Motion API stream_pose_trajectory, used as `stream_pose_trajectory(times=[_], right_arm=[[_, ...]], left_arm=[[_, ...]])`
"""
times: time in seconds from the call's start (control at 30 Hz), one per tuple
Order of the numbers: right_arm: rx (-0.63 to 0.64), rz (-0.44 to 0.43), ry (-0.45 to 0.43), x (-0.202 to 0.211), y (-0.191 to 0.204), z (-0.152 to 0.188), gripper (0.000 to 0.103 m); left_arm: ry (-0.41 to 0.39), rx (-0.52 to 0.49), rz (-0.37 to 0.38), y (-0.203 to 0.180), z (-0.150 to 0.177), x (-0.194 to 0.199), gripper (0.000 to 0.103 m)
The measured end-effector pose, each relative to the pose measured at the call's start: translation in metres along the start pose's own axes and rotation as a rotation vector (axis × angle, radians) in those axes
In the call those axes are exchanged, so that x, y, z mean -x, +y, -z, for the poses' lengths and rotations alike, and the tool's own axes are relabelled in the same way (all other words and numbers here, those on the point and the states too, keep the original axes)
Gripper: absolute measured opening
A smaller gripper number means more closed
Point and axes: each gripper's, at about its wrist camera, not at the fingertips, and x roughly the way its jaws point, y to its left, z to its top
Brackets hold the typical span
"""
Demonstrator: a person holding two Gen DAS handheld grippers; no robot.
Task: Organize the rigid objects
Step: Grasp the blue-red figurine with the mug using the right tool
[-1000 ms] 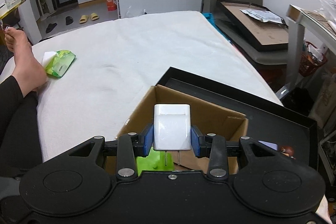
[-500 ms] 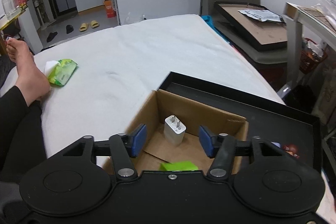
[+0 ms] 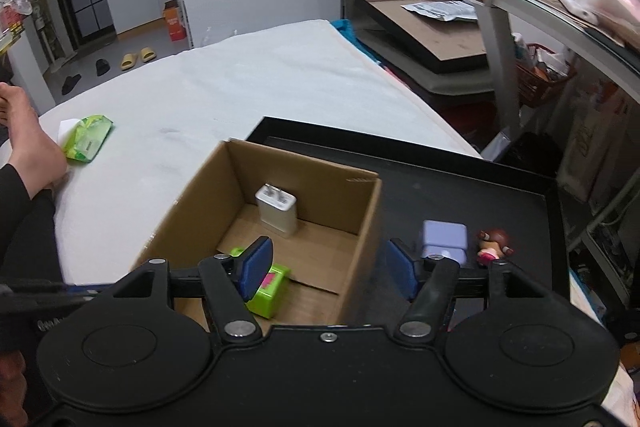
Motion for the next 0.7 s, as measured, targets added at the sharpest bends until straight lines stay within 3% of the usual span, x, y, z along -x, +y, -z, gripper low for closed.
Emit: stream_pose_trajectory(times=[0.57,0.7], right_arm=[[-0.120,0.064,0.014,-0.008,-0.061,0.026,0.063],[-0.142,0.076,0.031,-0.015,-0.072,0.034,0.063]], left_arm=[[0.018,-0.051,-0.082,-0.016,-0.007,-0.009,0.018],[0.026,-0.066,-0.106,-0.023,-0.011,-0.013,0.028]])
